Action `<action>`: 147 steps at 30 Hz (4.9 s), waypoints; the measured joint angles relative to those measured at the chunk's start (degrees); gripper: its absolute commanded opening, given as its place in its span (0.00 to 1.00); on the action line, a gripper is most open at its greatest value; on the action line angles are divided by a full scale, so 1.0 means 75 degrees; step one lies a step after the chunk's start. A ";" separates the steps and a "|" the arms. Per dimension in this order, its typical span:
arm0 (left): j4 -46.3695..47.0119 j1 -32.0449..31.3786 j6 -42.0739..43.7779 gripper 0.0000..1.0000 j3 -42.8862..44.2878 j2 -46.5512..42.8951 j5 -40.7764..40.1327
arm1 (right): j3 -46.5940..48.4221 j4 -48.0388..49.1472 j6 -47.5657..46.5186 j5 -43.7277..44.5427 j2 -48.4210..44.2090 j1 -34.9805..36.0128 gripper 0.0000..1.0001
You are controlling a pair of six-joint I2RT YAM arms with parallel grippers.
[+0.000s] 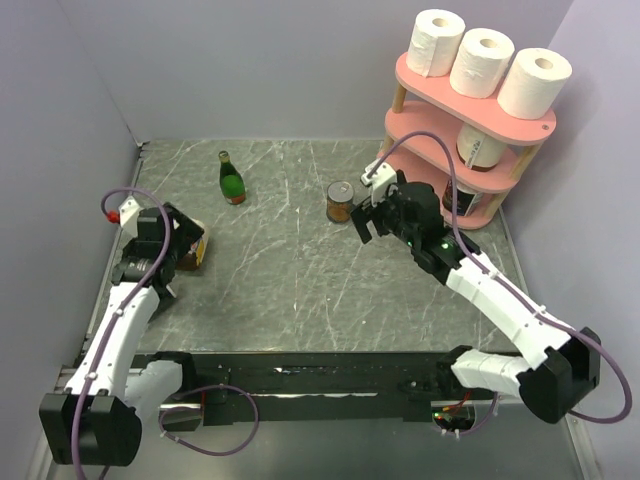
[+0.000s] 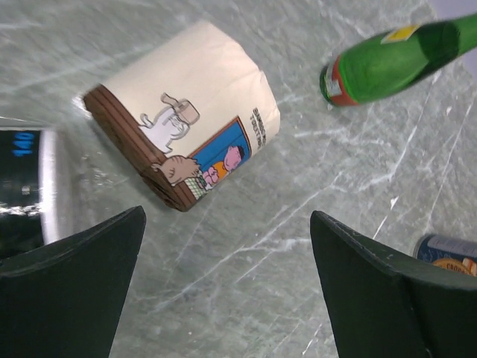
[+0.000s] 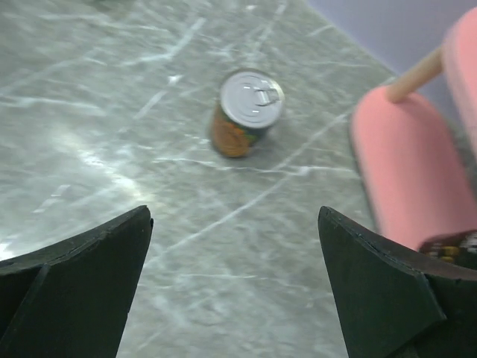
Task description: Place and organize the paper towels onto the shelf
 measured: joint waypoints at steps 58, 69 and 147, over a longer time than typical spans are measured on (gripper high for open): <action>0.4409 0.0303 -0.0717 0.57 -0.2261 0.1944 -0.0017 | -0.0239 -0.0842 0.1105 -0.1113 -0.0609 0.0195 1.00; 0.4424 0.0085 -0.0568 0.57 -0.2259 0.2020 0.0577 | -0.0198 -0.0970 0.1084 -0.0976 -0.0452 0.0195 1.00; 0.1754 -0.1690 -0.0580 0.68 -0.1667 0.0833 0.0647 | 0.5761 0.1172 0.5485 -0.8399 0.8982 0.0982 0.66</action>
